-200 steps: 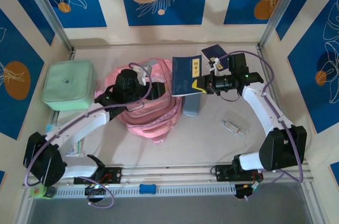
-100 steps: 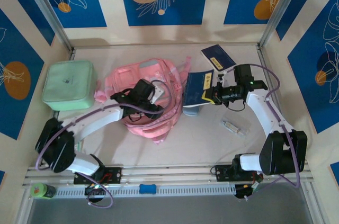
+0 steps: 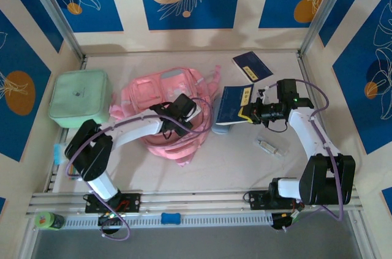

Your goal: Pack books, pencil case, and school supplies into a backpack

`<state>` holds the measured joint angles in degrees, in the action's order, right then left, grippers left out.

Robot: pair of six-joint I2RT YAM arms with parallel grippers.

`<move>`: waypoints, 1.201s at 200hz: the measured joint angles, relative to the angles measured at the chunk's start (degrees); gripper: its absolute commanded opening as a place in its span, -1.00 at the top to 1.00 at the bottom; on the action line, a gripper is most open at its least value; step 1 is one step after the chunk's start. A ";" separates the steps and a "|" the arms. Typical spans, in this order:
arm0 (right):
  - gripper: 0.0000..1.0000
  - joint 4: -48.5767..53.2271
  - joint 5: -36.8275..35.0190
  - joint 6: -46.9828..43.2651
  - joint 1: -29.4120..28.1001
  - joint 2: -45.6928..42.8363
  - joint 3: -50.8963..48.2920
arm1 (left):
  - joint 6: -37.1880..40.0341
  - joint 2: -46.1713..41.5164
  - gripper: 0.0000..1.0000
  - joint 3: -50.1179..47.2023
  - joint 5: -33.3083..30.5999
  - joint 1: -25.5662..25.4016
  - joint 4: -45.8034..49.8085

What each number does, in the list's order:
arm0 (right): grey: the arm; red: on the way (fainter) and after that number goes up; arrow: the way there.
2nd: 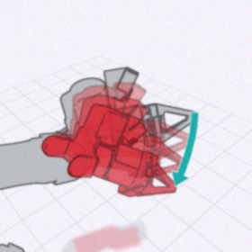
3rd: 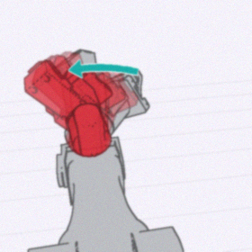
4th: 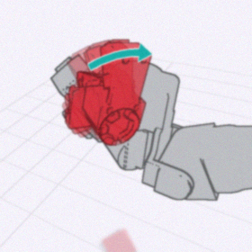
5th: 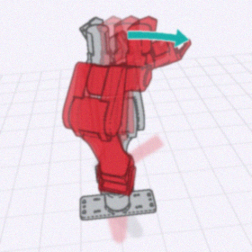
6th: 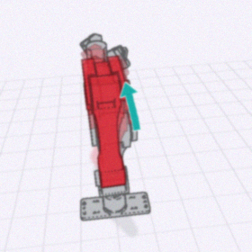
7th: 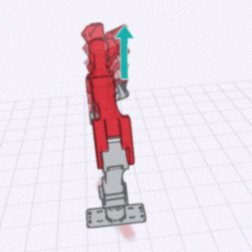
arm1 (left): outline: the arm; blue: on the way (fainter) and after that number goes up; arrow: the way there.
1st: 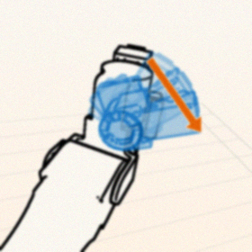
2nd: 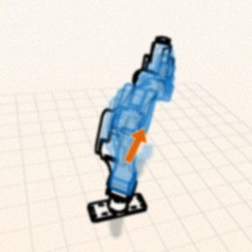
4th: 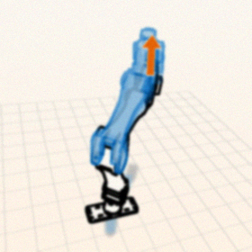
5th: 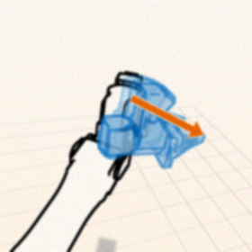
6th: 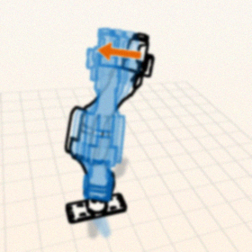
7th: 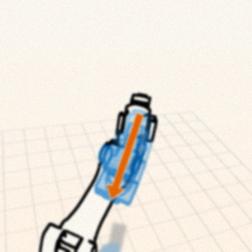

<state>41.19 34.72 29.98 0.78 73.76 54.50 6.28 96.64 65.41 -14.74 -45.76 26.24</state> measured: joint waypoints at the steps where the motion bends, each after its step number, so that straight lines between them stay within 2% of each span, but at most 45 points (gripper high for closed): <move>1: 1.00 0.00 0.02 0.00 0.00 0.00 0.00 | 0.13 0.07 0.21 0.04 0.00 -0.02 0.00; 44: 1.00 0.04 0.20 0.00 0.28 -0.22 0.00 | 0.76 2.56 0.79 3.26 -1.90 -0.28 0.87; 79: 1.00 1.42 0.22 -0.02 0.63 -0.98 0.02 | 1.60 2.16 0.98 6.69 -3.93 -0.24 3.50; 118: 1.00 2.36 0.66 0.02 -0.76 -3.28 0.02 | 1.81 -1.01 1.00 13.38 -7.43 0.33 9.05; 167: 1.00 -1.03 0.90 4.15 -11.17 -2.08 -1.14 | 3.37 -3.21 1.00 22.82 -10.91 2.27 12.57; 205: 1.00 -12.00 1.07 10.69 -21.14 5.57 -1.75 | 3.72 -3.21 1.00 24.44 -11.28 2.54 13.79; 240: 1.00 -22.51 -0.31 16.02 -27.78 17.33 1.92 | 3.02 -3.23 1.00 24.44 -10.80 2.73 13.77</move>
<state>18.68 34.41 46.00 -27.00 91.09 56.42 9.30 93.41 89.84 -25.54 -43.03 40.01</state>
